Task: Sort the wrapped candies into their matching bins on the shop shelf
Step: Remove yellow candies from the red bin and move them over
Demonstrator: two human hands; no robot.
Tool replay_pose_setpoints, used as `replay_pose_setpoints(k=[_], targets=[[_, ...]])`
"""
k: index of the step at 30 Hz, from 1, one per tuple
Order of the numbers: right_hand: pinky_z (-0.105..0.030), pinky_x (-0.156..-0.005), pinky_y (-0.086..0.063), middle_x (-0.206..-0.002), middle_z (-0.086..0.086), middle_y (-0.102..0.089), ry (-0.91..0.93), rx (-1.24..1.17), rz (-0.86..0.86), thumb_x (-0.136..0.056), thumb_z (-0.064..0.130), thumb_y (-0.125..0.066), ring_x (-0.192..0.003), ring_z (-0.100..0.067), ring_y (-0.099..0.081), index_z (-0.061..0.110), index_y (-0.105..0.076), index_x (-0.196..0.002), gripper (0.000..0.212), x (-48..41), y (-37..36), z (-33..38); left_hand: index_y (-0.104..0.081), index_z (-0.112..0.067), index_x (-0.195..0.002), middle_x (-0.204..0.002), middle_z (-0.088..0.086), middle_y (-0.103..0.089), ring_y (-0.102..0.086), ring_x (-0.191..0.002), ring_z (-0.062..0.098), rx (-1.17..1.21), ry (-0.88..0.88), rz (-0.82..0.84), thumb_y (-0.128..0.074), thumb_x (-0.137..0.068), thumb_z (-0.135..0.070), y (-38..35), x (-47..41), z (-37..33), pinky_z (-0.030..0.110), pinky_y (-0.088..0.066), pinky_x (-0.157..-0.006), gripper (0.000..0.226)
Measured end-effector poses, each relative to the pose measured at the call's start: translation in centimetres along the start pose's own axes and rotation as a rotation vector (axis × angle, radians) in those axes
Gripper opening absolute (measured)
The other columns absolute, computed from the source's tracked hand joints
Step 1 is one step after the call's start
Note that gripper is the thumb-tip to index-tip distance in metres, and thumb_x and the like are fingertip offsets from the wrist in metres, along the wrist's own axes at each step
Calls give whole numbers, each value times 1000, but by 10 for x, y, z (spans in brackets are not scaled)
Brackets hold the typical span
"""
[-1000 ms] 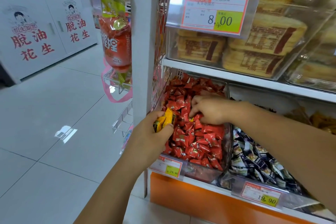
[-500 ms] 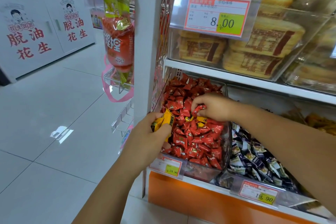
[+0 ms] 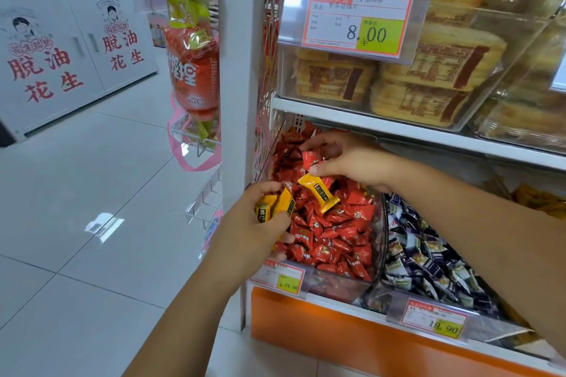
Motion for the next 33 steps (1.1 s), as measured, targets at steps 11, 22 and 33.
replay_pose_setpoints(k=[11, 22, 33], targets=[[-18, -58, -51, -90, -8, -63, -117, -497, 131, -87, 3, -64, -74, -11, -62, 14, -61, -104, 21, 17, -26, 10, -51, -39, -111, -90, -1, -68, -69, -74, 20, -52, -30, -53, -74, -79, -36, -13, -13, -5, 20, -50, -50, 40], [-24, -74, -56, -95, 4, -71, -66, 438, 148, -94, 15, -57, -79, -10, -68, 27, -67, -94, 16, 0, -2, -5, -58, -31, -111, -82, -1, -71, -68, -56, 14, -62, 28, -29, -78, -78, -25, -1, -5, -1, 17, -46, -45, 39], [-33, -98, -40, -141, -5, -39, -11, 1038, 325, -85, 23, -67, -129, -25, -34, 21, -29, -146, 71, -8, -50, -31, -60, -39, -99, -83, -7, -70, -70, -72, 10, -126, 4, -13, -79, -75, -33, 3, -6, 7, 24, -57, -71, 31]])
Point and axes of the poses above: each hand's wrist, its own x-axis away from the middle knuckle, its own y-axis out of the back of the hand, z = x × y, the point moved 6 cm from there along -x, towards the middle knuckle
